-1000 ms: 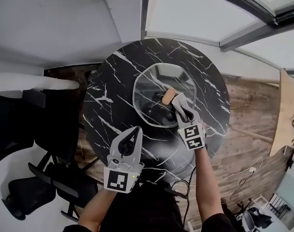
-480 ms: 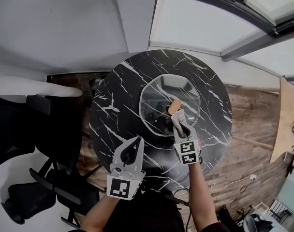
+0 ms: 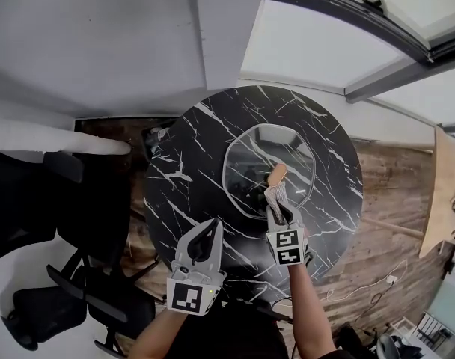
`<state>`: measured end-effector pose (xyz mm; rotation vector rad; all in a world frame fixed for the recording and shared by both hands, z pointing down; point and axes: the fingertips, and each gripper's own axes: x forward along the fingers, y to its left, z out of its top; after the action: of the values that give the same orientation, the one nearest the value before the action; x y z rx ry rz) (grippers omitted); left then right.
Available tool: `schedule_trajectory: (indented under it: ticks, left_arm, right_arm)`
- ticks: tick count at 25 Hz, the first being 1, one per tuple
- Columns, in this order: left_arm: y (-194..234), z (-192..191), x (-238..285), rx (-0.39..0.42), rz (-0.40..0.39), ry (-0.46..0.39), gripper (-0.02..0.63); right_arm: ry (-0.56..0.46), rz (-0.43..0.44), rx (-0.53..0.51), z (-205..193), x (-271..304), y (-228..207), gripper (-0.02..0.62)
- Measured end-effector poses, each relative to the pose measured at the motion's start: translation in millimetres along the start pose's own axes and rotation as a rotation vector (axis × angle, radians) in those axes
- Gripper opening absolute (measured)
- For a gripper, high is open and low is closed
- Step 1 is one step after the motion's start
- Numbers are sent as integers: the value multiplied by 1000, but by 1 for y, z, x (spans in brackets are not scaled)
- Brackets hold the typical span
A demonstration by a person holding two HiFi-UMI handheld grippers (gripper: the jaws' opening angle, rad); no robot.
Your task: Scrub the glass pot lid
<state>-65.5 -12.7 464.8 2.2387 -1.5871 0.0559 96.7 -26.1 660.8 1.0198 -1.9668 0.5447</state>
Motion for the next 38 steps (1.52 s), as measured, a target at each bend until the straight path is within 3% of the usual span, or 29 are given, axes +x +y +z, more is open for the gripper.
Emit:
schedule_trajectory:
  ticks: [9,26,38]
  left_arm:
    - [8,2,1,-6,4,-7,3]
    - [39,-1,-1,-18,22,3,3]
    - [58,0,-6,-6,31,11,3]
  right_arm:
    - [16,42,23,12,11,35,71]
    - [46,42,88,59,44,65,71]
    - [49,132,60,90,75,104,71]
